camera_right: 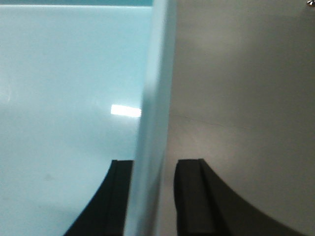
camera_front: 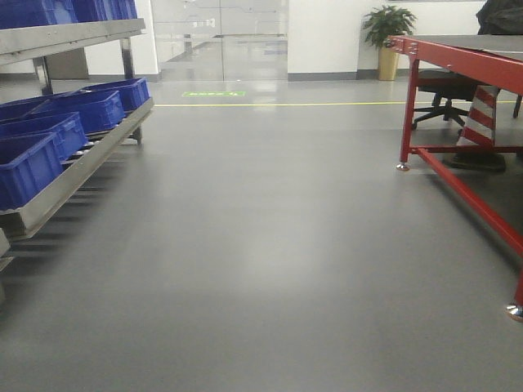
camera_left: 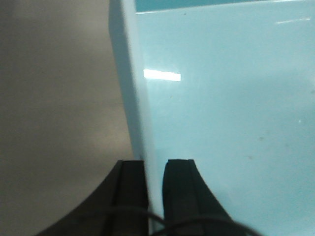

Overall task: Move two blue bins to right shelf middle
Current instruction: 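Drive the base across the floor toward the next shelf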

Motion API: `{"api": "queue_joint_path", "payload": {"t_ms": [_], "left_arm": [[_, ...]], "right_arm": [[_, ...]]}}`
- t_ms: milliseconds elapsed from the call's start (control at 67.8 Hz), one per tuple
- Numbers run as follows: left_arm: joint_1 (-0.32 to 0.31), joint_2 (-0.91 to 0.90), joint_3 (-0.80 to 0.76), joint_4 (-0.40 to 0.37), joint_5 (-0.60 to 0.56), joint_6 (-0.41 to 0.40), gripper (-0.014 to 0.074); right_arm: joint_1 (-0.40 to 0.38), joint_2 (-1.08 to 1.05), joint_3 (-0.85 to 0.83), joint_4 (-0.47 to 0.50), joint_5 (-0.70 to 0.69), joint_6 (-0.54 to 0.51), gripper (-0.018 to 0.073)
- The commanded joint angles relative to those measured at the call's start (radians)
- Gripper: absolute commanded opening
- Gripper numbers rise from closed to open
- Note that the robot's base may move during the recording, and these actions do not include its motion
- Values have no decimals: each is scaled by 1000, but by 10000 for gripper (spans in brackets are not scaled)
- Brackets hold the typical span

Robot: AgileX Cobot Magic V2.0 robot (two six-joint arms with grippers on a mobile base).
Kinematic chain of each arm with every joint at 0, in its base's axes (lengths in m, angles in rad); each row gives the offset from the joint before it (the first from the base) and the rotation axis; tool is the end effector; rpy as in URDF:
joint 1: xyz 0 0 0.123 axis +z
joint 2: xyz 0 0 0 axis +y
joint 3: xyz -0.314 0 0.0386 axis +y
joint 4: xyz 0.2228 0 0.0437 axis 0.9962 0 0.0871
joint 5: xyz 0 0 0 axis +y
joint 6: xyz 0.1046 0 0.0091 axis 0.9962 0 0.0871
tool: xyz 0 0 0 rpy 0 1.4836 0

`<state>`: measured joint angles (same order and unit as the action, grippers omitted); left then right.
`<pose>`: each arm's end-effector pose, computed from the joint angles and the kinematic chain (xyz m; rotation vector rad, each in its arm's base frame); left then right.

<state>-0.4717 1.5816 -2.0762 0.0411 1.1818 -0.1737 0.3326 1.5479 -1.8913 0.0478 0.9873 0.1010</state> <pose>0.2726 -0.1346 0.5215 0.3199 2.1641 -0.3180 0.2969 0.1070 0.4985 -0.2431 2.1288 0.3131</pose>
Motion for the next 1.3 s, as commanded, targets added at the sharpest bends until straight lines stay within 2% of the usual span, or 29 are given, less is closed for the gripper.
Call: {"api": "queue_joint_path", "payload": {"t_ms": [0, 1284], "left_arm": [[-11, -24, -14, -100, -4, 13, -111], [-11, -24, -14, -100, -4, 13, -111]], "right_arm": [[-6, 3, -4, -21, -90, 32, -153], [-6, 3, -4, -21, -92, 32, -153]]}}
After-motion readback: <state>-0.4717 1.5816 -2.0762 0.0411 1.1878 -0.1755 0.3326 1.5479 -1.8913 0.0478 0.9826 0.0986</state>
